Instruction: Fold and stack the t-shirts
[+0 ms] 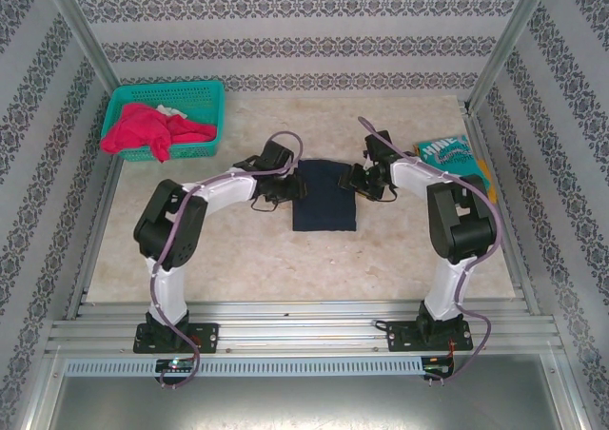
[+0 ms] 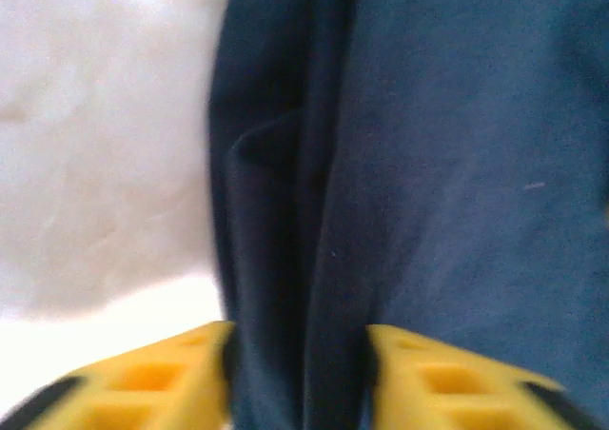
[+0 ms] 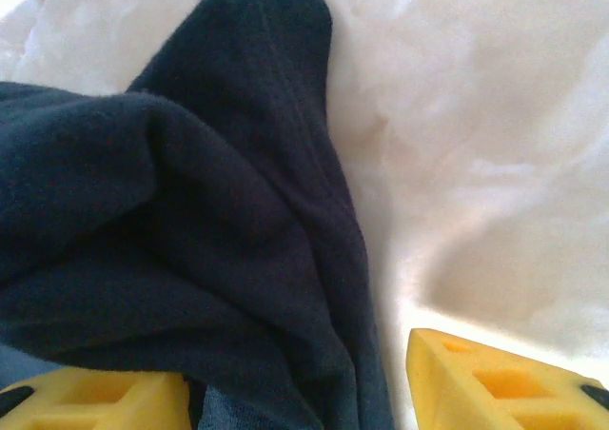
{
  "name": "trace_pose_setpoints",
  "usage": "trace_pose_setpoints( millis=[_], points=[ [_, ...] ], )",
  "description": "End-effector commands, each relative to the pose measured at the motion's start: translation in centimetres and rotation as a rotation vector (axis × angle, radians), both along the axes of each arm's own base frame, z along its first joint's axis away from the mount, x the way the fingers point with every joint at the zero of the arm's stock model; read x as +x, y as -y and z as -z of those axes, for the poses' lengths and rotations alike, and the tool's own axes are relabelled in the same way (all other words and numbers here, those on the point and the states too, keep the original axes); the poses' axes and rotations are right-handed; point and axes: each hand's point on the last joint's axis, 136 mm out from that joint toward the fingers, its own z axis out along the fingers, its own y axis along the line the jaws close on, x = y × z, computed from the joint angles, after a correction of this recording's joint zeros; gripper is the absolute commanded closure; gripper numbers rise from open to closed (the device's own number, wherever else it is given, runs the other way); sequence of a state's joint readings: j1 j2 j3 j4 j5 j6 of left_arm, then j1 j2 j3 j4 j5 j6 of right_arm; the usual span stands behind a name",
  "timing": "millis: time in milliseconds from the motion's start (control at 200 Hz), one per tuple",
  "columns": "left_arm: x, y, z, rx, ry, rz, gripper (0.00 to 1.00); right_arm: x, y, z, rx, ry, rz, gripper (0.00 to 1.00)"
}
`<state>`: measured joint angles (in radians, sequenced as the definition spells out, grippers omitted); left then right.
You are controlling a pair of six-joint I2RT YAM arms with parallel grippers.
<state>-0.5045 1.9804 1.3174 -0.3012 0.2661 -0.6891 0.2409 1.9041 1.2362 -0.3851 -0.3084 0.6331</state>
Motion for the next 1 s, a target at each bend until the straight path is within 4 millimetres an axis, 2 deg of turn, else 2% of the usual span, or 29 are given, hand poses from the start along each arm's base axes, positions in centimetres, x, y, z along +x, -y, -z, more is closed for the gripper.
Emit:
trace_pose_setpoints(
  millis=[0,170,280,385,460,545,764,994],
  points=[
    [-2.0,-2.1,2.2,0.112,-0.101,-0.04,0.76,1.3,0.9,-0.3,-0.007,-0.015,0.06,0.42],
    [-2.9,-2.4,3.1,0.116,-0.124,-0.039,0.74,2.6,3.0,0.5,-0.031,-0.052,0.112,0.4],
    [-2.8,-2.4,3.0,0.11,-0.118,-0.04,0.72,3.0,3.0,-0.6,0.009,-0.032,0.102,0.36],
    [-2.5,-2.1,2.5,0.103,-0.103,-0.033,0.69,2.2,1.6,-2.4,0.082,0.048,-0.004,0.24],
    [-2.4,-1.9,2.5,0.096,-0.101,-0.03,0.69,1.1,0.6,-3.0,0.138,0.088,-0.08,0.17],
    [-2.4,-1.7,2.9,0.083,-0.109,-0.03,0.7,0.0,-0.5,-2.5,0.201,0.087,-0.138,0.13],
    [-2.5,-0.8,3.9,0.04,-0.137,-0.026,0.73,-1.3,-3.1,-0.5,0.309,0.031,-0.221,0.14],
    [-2.9,-0.4,4.8,0.009,-0.162,-0.03,0.76,-1.8,-5.8,0.0,0.363,0.011,-0.312,0.24]
  ],
)
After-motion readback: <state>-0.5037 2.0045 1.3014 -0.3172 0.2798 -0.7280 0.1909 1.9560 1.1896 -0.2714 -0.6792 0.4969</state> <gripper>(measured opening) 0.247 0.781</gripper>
